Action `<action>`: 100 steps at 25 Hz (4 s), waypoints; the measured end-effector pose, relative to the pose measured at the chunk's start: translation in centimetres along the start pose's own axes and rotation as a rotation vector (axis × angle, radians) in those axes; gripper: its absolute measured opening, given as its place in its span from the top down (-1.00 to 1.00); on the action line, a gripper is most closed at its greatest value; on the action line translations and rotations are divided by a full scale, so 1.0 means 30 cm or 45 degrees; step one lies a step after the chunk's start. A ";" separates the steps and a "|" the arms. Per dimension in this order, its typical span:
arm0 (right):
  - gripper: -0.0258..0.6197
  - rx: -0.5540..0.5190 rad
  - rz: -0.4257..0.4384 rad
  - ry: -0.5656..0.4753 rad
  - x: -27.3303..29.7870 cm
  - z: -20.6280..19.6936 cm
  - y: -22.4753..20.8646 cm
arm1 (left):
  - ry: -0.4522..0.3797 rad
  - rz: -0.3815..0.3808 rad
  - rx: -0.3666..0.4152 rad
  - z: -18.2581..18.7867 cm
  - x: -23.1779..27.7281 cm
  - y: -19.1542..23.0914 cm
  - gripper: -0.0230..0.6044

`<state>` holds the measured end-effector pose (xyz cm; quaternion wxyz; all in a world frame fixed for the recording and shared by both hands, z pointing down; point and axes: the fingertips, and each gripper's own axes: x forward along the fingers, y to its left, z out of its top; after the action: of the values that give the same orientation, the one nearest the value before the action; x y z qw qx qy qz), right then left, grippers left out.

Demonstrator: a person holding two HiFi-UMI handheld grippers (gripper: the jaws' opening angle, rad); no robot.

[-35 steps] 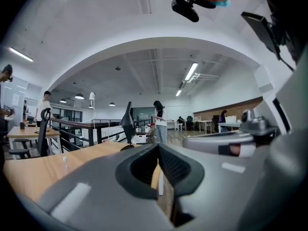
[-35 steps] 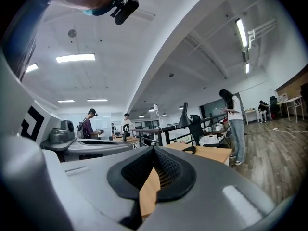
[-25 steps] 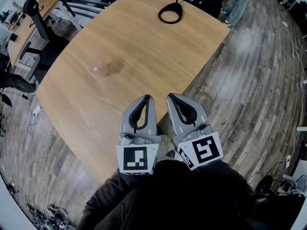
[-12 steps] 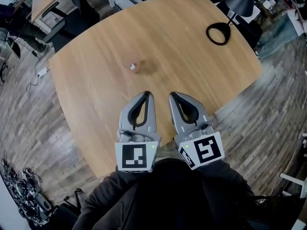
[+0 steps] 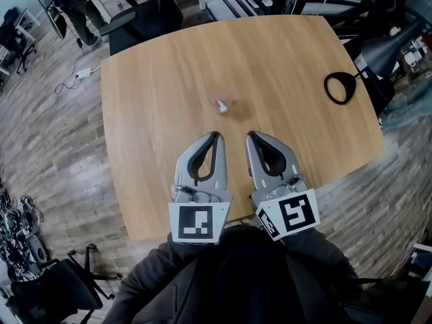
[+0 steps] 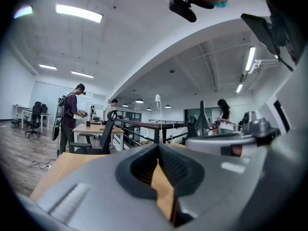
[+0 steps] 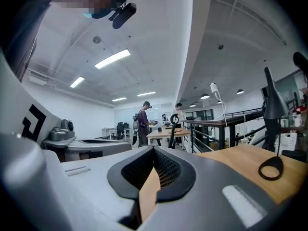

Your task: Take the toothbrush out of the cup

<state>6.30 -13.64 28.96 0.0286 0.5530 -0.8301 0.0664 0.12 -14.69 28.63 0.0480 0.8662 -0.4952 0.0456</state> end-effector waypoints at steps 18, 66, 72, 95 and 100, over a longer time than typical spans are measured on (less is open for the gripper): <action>0.92 0.016 0.218 0.108 0.247 -0.060 -0.063 | 0.078 0.217 -0.084 -0.060 0.169 0.127 0.90; 0.69 -0.103 0.293 0.366 0.543 -0.454 -0.091 | 0.460 0.283 -0.280 -0.503 0.389 0.315 0.90; 0.84 -0.123 0.257 0.329 0.542 -0.425 -0.102 | 0.443 0.281 -0.263 -0.485 0.384 0.312 0.90; 0.86 -0.196 0.239 0.080 0.435 -0.170 -0.034 | 0.235 0.334 -0.136 -0.270 0.217 0.279 0.90; 0.86 -0.237 0.213 -0.021 0.358 -0.093 0.006 | 0.138 0.309 -0.093 -0.207 0.155 0.251 0.90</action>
<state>1.90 -23.00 33.01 0.0673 0.4772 -0.8761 -0.0135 -4.22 -21.65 35.64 0.1004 0.7938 -0.5945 0.0796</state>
